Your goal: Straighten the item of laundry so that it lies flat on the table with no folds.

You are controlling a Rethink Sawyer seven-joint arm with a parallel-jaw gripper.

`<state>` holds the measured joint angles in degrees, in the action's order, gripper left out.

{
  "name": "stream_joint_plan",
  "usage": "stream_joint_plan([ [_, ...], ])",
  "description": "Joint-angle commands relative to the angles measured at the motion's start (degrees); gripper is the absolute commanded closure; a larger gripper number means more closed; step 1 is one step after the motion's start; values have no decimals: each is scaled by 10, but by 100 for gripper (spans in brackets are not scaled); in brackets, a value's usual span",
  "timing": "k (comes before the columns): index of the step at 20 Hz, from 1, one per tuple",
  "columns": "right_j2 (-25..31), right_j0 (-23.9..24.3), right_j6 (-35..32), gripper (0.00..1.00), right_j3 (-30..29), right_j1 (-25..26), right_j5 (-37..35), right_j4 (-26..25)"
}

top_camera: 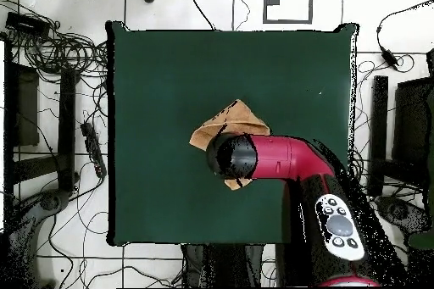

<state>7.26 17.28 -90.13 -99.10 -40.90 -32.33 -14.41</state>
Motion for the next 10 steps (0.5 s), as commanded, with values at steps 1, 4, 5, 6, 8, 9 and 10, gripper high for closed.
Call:
stream_joint_plan([
  [1,57,-6,-16,100,-59,-43,-118,42],
  [4,55,-7,-15,100,-58,-52,-136,46],
  [5,54,-8,-17,100,-59,-55,-140,47],
  [6,54,-9,-19,100,-58,-57,-144,48],
  [8,53,-10,-22,100,-58,-59,-149,49],
  [9,54,-9,-23,100,-59,-58,-151,51],
  [10,55,-8,-23,100,-60,-59,-153,52],
])
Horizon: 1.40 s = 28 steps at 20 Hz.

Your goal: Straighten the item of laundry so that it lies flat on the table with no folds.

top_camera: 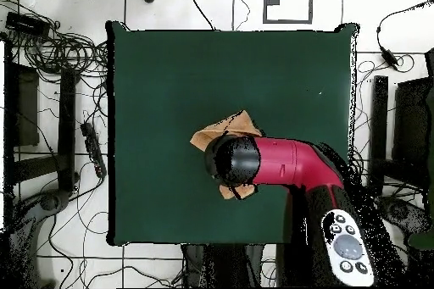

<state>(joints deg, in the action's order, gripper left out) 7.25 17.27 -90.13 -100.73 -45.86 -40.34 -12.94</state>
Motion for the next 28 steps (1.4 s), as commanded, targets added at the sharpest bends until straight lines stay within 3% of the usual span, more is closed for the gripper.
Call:
stream_joint_plan([
  [1,56,-7,-22,100,-45,-9,-74,39],
  [11,57,8,9,100,-31,2,-88,30],
  [19,82,44,79,100,47,85,-58,-14],
  [28,121,84,132,100,129,157,-77,-52],
])
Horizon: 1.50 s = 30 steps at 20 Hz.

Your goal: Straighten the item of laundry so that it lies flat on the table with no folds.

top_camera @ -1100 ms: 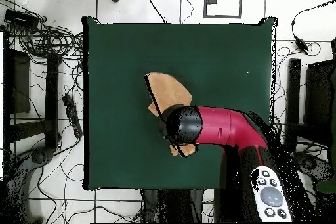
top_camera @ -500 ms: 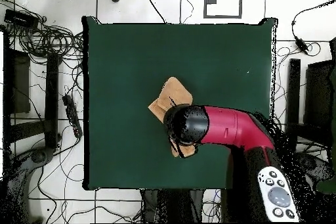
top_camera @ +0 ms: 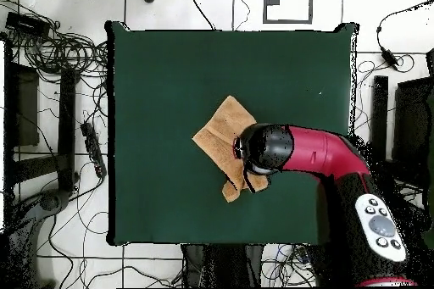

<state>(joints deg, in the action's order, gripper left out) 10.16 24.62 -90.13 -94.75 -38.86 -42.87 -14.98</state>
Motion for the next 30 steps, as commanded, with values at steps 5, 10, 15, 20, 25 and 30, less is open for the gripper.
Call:
stream_joint_plan([
  [5,111,29,144,100,96,115,-52,-57],
  [10,120,37,156,100,123,121,-60,-85],
  [15,133,49,176,100,158,132,-80,-111],
  [20,147,61,197,100,176,141,-95,-131],
  [25,163,67,222,100,211,148,-131,-152],
  [30,168,67,236,100,227,143,-156,-163],
])
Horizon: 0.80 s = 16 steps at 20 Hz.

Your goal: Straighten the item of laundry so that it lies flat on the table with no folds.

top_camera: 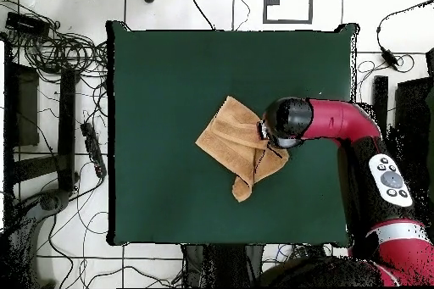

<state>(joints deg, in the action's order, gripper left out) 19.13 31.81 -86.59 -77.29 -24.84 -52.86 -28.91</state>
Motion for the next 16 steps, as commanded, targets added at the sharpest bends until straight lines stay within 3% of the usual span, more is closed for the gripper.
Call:
stream_joint_plan([
  [1,78,-4,199,100,49,1,-57,-24],
  [11,80,6,215,100,45,-8,-60,-28],
  [12,86,12,213,0,40,-7,-56,-24],
  [16,90,11,215,0,35,-9,-58,-26],
])
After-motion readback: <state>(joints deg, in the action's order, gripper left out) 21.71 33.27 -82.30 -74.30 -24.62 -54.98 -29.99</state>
